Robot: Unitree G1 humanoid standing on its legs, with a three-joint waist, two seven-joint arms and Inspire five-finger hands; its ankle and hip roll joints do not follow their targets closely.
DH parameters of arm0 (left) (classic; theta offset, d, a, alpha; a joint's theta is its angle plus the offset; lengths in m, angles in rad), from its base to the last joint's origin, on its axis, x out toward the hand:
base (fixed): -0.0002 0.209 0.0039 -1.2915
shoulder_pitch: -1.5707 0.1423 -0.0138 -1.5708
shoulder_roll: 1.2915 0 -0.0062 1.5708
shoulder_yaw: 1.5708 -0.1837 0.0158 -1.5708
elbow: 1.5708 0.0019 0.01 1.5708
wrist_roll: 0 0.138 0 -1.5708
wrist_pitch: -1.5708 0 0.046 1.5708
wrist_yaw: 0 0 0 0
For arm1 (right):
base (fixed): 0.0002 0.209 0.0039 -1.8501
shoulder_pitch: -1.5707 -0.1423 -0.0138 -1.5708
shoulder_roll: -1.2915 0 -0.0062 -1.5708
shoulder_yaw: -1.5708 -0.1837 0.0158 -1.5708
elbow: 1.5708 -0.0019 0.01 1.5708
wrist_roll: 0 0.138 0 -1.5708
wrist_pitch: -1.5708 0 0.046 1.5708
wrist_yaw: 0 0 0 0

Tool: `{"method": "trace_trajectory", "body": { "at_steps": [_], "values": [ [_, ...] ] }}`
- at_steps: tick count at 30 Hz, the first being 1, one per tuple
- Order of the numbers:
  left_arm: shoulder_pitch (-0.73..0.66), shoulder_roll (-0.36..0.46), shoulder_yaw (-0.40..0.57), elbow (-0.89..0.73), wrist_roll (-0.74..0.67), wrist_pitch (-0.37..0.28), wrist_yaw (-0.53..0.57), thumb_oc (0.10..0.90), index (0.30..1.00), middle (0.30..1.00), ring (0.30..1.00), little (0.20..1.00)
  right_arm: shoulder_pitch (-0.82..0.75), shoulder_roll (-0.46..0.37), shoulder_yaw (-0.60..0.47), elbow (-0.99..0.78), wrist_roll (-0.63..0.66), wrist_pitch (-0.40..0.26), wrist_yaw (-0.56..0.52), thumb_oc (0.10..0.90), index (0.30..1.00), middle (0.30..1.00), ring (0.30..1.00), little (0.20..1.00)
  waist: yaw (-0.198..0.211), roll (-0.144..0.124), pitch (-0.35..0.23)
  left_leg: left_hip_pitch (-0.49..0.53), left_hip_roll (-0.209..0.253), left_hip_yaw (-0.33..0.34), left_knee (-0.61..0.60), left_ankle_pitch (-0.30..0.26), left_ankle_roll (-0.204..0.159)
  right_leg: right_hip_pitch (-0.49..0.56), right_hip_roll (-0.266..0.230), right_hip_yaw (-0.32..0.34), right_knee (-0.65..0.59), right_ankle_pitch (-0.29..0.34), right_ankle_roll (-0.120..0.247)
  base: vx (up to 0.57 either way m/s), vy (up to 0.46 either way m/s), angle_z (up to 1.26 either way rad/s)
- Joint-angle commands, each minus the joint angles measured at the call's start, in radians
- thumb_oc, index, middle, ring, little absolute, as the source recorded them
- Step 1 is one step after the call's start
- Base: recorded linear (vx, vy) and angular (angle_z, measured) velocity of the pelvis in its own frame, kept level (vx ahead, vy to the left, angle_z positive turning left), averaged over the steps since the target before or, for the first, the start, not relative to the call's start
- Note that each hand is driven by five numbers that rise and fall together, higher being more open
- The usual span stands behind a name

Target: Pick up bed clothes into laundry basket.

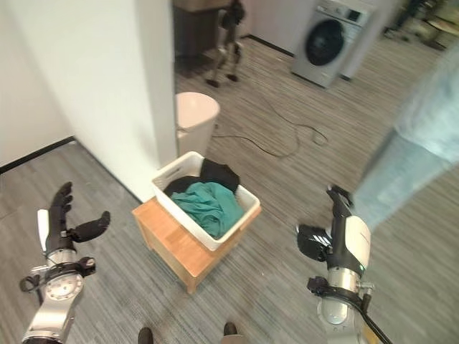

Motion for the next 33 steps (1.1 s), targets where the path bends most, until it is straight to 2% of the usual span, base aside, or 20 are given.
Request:
{"method": "trace_trajectory", "body": {
  "at_steps": [1, 3, 5, 7, 8, 11, 13, 14, 16, 17, 18, 19, 20, 22, 24, 27, 29, 30, 31, 33],
  "values": [
    [-0.085, 0.045, 0.025, -0.038, -0.029, -0.108, 0.025, 0.800, 0.900, 0.900, 0.900, 0.900, -0.173, -0.080, 0.018, -0.094, 0.000, -0.105, 0.002, 0.800, 0.900, 0.900, 0.900, 0.900, 0.070, 0.008, -0.012, -0.065, -0.041, -0.002, 0.002, -0.006, 0.022, 0.103, 0.074, 0.012, 0.030, -0.031, -0.034, -0.33, -0.228, 0.92],
    [-0.067, 0.031, 0.024, -0.049, -0.059, -0.124, 0.031, 0.800, 0.900, 0.900, 0.900, 0.900, -0.263, -0.098, 0.085, -0.086, 0.004, -0.113, 0.009, 0.800, 0.900, 0.900, 0.900, 0.900, 0.121, 0.017, 0.003, -0.119, -0.014, -0.002, 0.006, 0.038, -0.015, 0.127, 0.064, -0.065, -0.050, -0.046, -0.043, -0.37, -0.305, 0.52],
    [-0.042, 0.023, 0.025, -0.078, -0.066, -0.134, 0.028, 0.800, 0.900, 0.900, 0.900, 0.900, -0.339, -0.126, 0.144, -0.060, 0.016, -0.124, 0.014, 0.800, 0.900, 0.900, 0.900, 0.900, 0.144, 0.037, 0.032, -0.186, 0.010, -0.021, 0.023, 0.095, -0.062, 0.158, 0.094, -0.110, -0.131, -0.015, -0.065, -0.35, -0.318, 0.72],
    [-0.027, 0.015, 0.030, -0.089, -0.076, -0.138, 0.021, 0.800, 0.900, 0.900, 0.900, 0.900, -0.376, -0.139, 0.165, -0.045, 0.024, -0.128, 0.013, 0.800, 0.900, 0.900, 0.900, 0.900, 0.151, 0.052, 0.051, -0.204, 0.019, -0.020, 0.034, 0.109, -0.073, 0.165, 0.103, -0.139, -0.151, 0.001, -0.070, -0.31, -0.152, 1.11],
    [-0.005, -0.002, 0.035, -0.093, -0.091, -0.149, 0.022, 0.800, 0.900, 0.900, 0.900, 0.900, -0.464, -0.150, 0.226, -0.018, 0.038, -0.126, 0.023, 0.800, 0.900, 0.900, 0.900, 0.900, 0.175, 0.050, 0.084, -0.229, 0.001, 0.004, 0.099, 0.081, -0.065, 0.164, 0.086, -0.186, -0.161, 0.014, -0.079, -0.49, -0.095, 0.98],
    [0.055, -0.023, 0.046, -0.113, -0.150, -0.164, -0.018, 0.800, 0.900, 0.900, 0.900, 0.900, -0.512, -0.156, 0.280, -0.010, 0.039, -0.116, 0.041, 0.800, 0.900, 0.900, 0.900, 0.900, 0.169, 0.038, 0.088, -0.171, 0.034, 0.101, 0.261, -0.039, -0.019, 0.102, 0.044, -0.286, -0.140, 0.054, -0.085, -0.50, -0.125, 0.76],
    [0.075, -0.024, 0.054, -0.128, -0.166, -0.172, -0.032, 0.800, 0.900, 0.900, 0.900, 0.900, -0.520, -0.158, 0.294, -0.026, 0.041, -0.120, 0.054, 0.800, 0.900, 0.900, 0.900, 0.900, 0.159, 0.029, 0.084, -0.161, 0.054, 0.110, 0.385, -0.073, -0.013, 0.075, 0.032, -0.322, -0.136, 0.078, -0.093, -0.33, -0.160, 0.93],
    [0.097, -0.021, 0.061, -0.142, -0.184, -0.168, -0.048, 0.800, 0.900, 0.900, 0.900, 0.900, -0.535, -0.149, 0.302, -0.025, 0.044, -0.117, 0.065, 0.800, 0.900, 0.900, 0.900, 0.900, 0.155, 0.017, 0.071, -0.112, 0.074, 0.134, 0.530, -0.122, -0.008, 0.051, 0.018, -0.397, -0.136, 0.088, -0.112, -0.28, -0.212, 1.24],
    [0.093, -0.020, 0.064, -0.150, -0.184, -0.167, -0.047, 0.800, 0.900, 0.900, 0.900, 0.900, -0.536, -0.147, 0.302, -0.022, 0.044, -0.119, 0.070, 0.800, 0.900, 0.900, 0.900, 0.900, 0.141, 0.013, 0.056, -0.057, 0.092, 0.167, 0.584, -0.140, -0.011, 0.039, 0.012, -0.457, -0.132, 0.094, -0.123, -0.22, -0.195, 1.79],
    [0.082, -0.012, 0.055, -0.147, -0.188, -0.166, -0.047, 0.800, 0.900, 0.900, 0.900, 0.900, -0.539, -0.146, 0.309, -0.013, 0.051, -0.118, 0.078, 0.800, 0.900, 0.900, 0.900, 0.900, 0.131, 0.015, 0.026, 0.042, 0.118, 0.237, 0.599, -0.159, -0.017, 0.017, 0.013, -0.539, -0.122, 0.086, -0.137, -0.11, -0.123, 1.89],
    [0.087, -0.010, 0.049, -0.150, -0.199, -0.162, -0.061, 0.800, 0.900, 0.900, 0.900, 0.900, -0.539, -0.144, 0.305, -0.009, 0.056, -0.114, 0.076, 0.800, 0.900, 0.900, 0.900, 0.900, 0.118, 0.022, 0.021, 0.078, 0.120, 0.260, 0.598, -0.179, -0.026, 0.024, 0.015, -0.580, -0.120, 0.076, -0.141, -0.19, -0.130, 2.07],
    [0.068, 0.007, 0.026, -0.152, -0.190, -0.139, -0.086, 0.800, 0.900, 0.900, 0.900, 0.900, -0.524, -0.150, 0.273, 0.000, 0.055, -0.100, 0.075, 0.800, 0.900, 0.900, 0.900, 0.900, 0.092, 0.038, -0.010, 0.173, 0.133, 0.341, 0.547, -0.221, -0.050, 0.015, 0.012, -0.690, -0.111, 0.051, -0.148, -0.08, -0.052, 2.12],
    [0.068, 0.007, 0.023, -0.151, -0.191, -0.138, -0.087, 0.800, 0.900, 0.900, 0.900, 0.900, -0.520, -0.152, 0.270, -0.002, 0.055, -0.100, 0.076, 0.800, 0.900, 0.900, 0.900, 0.900, 0.085, 0.044, -0.008, 0.179, 0.137, 0.332, 0.542, -0.224, -0.054, 0.023, 0.015, -0.701, -0.107, 0.042, -0.147, -0.15, -0.002, 2.28],
    [0.019, 0.042, -0.038, -0.160, -0.178, -0.119, -0.130, 0.800, 0.900, 0.900, 0.900, 0.900, -0.473, -0.167, 0.222, 0.011, 0.047, -0.094, 0.060, 0.800, 0.900, 0.900, 0.900, 0.900, 0.043, 0.067, -0.025, 0.227, 0.146, 0.521, 0.368, -0.274, -0.055, 0.007, -0.057, -0.898, -0.082, 0.061, -0.139, -0.31, 0.177, 2.01],
    [0.018, 0.043, -0.067, -0.182, -0.169, -0.099, -0.149, 0.800, 0.900, 0.900, 0.900, 0.900, -0.450, -0.170, 0.194, 0.020, 0.047, -0.084, 0.056, 0.800, 0.900, 0.900, 0.900, 0.900, 0.016, 0.095, -0.036, 0.242, 0.093, 0.522, 0.181, -0.271, -0.025, 0.001, -0.128, -0.987, -0.051, 0.099, -0.110, -0.20, 0.337, 3.08],
    [0.009, 0.051, -0.060, -0.229, -0.150, -0.084, -0.166, 0.800, 0.900, 0.900, 0.900, 0.900, -0.433, -0.158, 0.177, 0.029, 0.048, -0.073, 0.061, 0.800, 0.900, 0.900, 0.900, 0.900, -0.012, 0.119, -0.010, 0.284, 0.040, 0.471, 0.051, -0.258, 0.017, -0.054, -0.230, -0.978, 0.142, 0.177, -0.038, -0.05, 0.361, 2.69],
    [-0.020, 0.064, -0.071, -0.255, -0.138, -0.087, -0.161, 0.800, 0.900, 0.900, 0.900, 0.900, -0.432, -0.143, 0.173, 0.026, 0.050, -0.067, 0.066, 0.800, 0.900, 0.900, 0.900, 0.900, -0.049, 0.108, 0.024, 0.307, -0.009, 0.436, 0.010, -0.259, 0.052, -0.122, -0.318, -0.869, 0.304, 0.318, 0.074, -0.12, 0.224, 1.58],
    [-0.038, 0.073, -0.076, -0.272, -0.128, -0.092, -0.158, 0.800, 0.900, 0.900, 0.900, 0.900, -0.427, -0.135, 0.170, 0.023, 0.052, -0.066, 0.065, 0.800, 0.900, 0.900, 0.900, 0.900, -0.067, 0.104, 0.036, 0.298, -0.004, 0.413, 0.010, -0.251, 0.052, -0.156, -0.309, -0.770, 0.323, 0.333, 0.089, -0.15, 0.043, 1.50],
    [-0.039, 0.074, -0.075, -0.274, -0.127, -0.091, -0.156, 0.800, 0.900, 0.900, 0.900, 0.900, -0.429, -0.134, 0.169, 0.023, 0.052, -0.066, 0.065, 0.800, 0.900, 0.900, 0.900, 0.900, -0.064, 0.099, 0.035, 0.295, -0.009, 0.415, 0.010, -0.251, 0.054, -0.166, -0.315, -0.761, 0.331, 0.333, 0.090, -0.18, -0.093, 1.65],
    [-0.070, 0.083, -0.085, -0.300, -0.117, -0.105, -0.148, 0.800, 0.900, 0.900, 0.900, 0.900, -0.421, -0.133, 0.160, 0.018, 0.045, -0.065, 0.058, 0.800, 0.900, 0.900, 0.900, 0.900, -0.072, 0.082, 0.035, 0.254, -0.015, 0.372, 0.010, -0.221, 0.051, -0.192, -0.256, -0.577, 0.277, 0.313, 0.074, -0.13, -0.103, 1.32]
  ]
}}
